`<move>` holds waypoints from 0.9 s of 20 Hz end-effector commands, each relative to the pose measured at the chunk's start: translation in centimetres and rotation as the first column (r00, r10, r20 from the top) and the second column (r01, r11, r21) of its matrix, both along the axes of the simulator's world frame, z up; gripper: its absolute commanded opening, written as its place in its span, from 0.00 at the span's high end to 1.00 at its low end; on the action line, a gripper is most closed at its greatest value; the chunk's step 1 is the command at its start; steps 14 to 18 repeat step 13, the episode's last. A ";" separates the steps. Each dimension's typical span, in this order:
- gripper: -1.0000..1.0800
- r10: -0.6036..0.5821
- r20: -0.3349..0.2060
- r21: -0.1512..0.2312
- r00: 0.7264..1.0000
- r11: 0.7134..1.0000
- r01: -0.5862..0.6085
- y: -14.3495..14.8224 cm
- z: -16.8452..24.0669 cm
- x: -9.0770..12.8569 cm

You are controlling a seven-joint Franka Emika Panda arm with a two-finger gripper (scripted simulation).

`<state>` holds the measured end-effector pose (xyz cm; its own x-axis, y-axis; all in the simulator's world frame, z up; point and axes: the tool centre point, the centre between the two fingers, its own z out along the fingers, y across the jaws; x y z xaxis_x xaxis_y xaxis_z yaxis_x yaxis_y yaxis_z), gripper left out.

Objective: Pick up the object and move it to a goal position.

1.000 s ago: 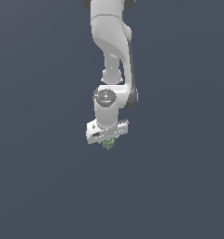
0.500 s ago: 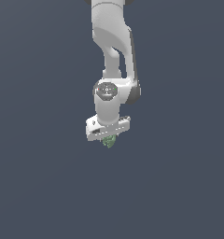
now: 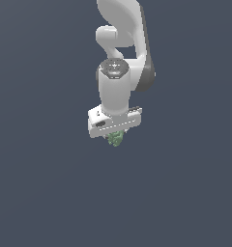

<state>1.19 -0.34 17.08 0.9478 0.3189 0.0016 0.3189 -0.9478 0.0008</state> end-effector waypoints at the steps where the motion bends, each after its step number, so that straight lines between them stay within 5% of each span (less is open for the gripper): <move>1: 1.00 0.000 -0.001 0.000 1.000 1.000 0.000 0.3 2.1 0.3; 18: 1.00 0.000 -0.002 0.000 1.000 1.000 0.000 0.9 6.1 1.1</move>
